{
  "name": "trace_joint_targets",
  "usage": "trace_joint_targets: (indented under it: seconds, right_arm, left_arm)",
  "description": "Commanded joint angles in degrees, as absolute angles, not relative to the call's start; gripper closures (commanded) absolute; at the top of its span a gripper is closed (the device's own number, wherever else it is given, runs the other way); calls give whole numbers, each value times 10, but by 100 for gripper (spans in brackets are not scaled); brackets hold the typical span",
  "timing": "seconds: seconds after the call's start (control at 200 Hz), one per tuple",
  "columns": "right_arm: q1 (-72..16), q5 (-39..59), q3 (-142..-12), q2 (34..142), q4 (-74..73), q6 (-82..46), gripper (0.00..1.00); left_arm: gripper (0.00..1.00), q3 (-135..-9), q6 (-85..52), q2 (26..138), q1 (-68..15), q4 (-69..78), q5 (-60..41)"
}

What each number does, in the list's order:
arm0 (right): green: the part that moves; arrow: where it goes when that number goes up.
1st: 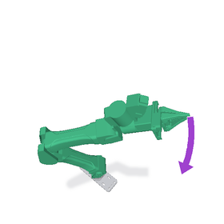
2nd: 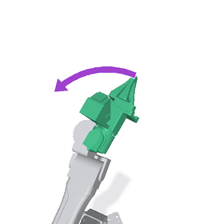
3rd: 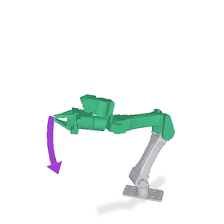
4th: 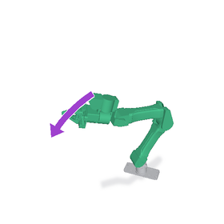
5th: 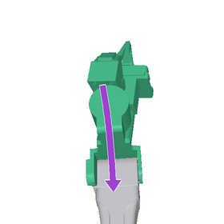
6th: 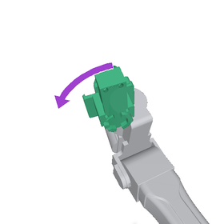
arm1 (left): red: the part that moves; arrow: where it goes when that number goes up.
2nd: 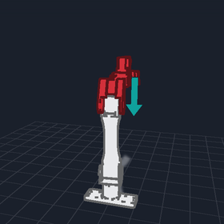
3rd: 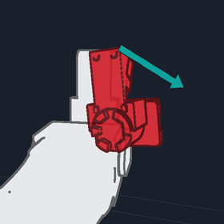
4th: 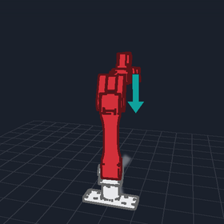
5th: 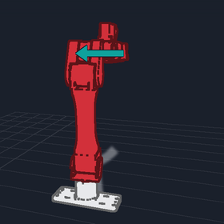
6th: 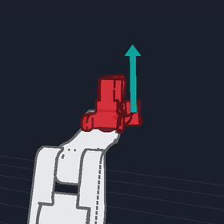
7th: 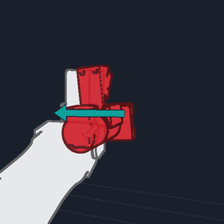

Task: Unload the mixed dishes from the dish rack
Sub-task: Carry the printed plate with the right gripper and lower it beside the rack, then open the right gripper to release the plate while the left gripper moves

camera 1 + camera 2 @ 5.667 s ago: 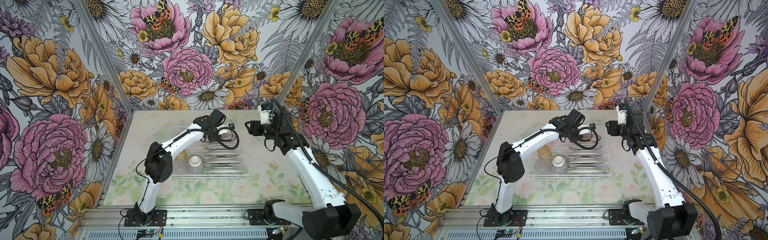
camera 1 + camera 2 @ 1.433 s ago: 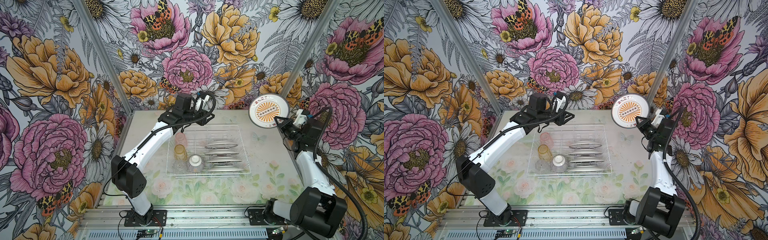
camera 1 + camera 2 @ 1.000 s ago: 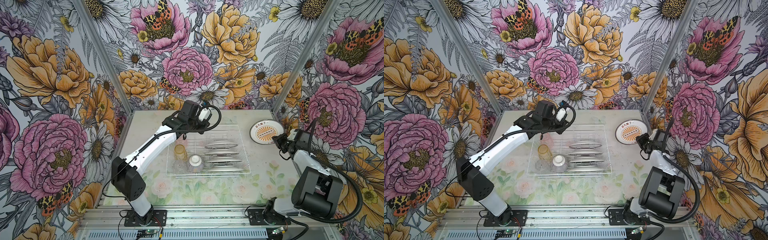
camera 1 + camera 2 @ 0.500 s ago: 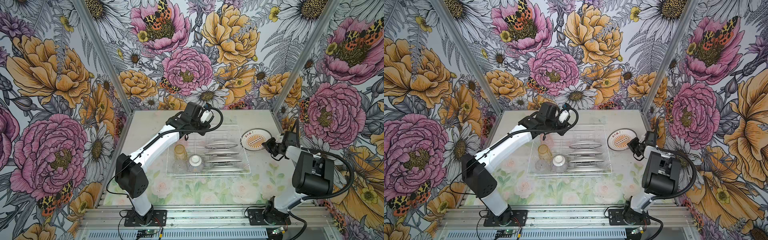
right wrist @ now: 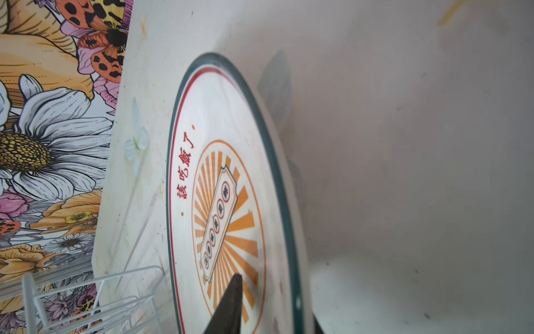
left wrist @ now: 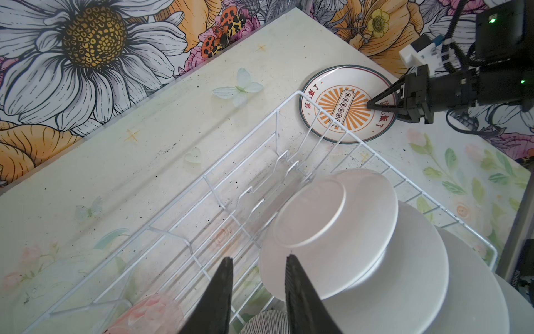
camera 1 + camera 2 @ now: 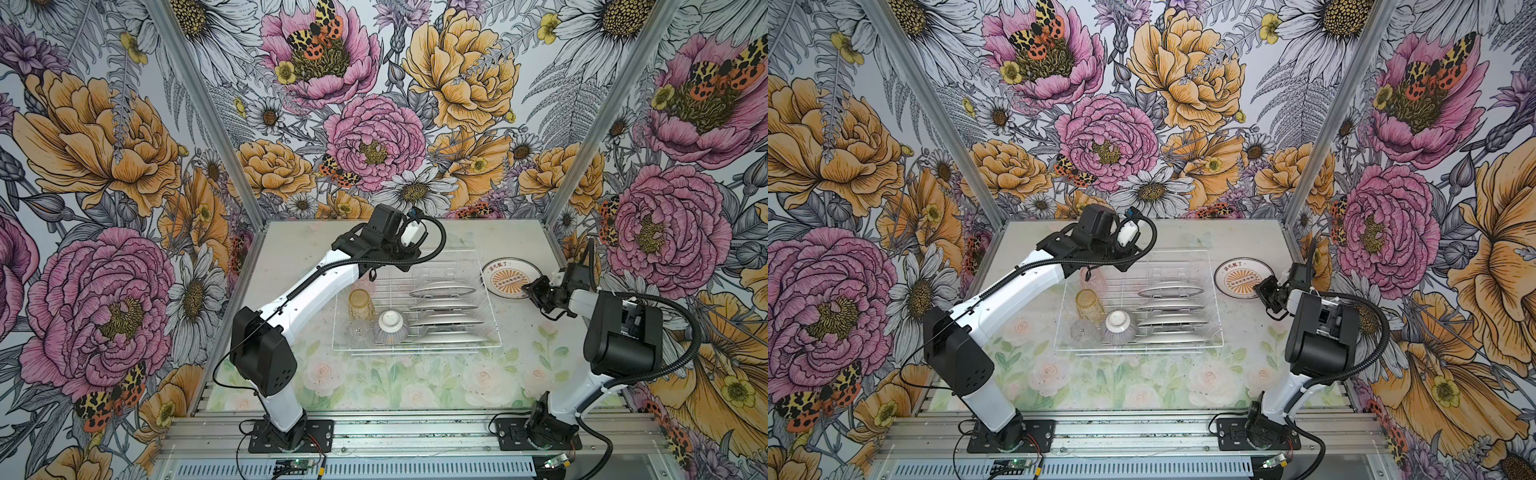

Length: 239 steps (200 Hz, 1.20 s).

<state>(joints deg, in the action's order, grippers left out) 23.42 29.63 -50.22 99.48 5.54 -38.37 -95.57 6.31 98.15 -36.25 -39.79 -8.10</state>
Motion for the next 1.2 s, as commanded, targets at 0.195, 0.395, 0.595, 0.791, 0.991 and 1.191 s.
trace_joint_targets:
  seconds: [0.195, 0.395, 0.595, 0.791, 0.991, 1.191]
  right_arm:
    - [235, 269, -477, 994, 75, -358, 65]
    - [236, 258, -466, 987, 89, -347, 62]
    - [236, 242, -458, 958, 122, -337, 48]
    - [238, 224, -444, 905, 160, -323, 47]
    - [243, 187, -471, 802, 280, -253, 45]
    - [228, 158, -565, 738, 394, -204, 44]
  left_arm:
    - [68, -961, 77, 992, -366, -407, -75]
    - [68, -956, 83, 990, -367, -413, -74]
    - [68, -950, 88, 986, -370, -419, -72]
    - [68, -942, 99, 981, -373, -422, -73]
    - [67, -952, 169, 978, -412, -466, -63]
    - [65, -953, 236, 968, -468, -491, -25]
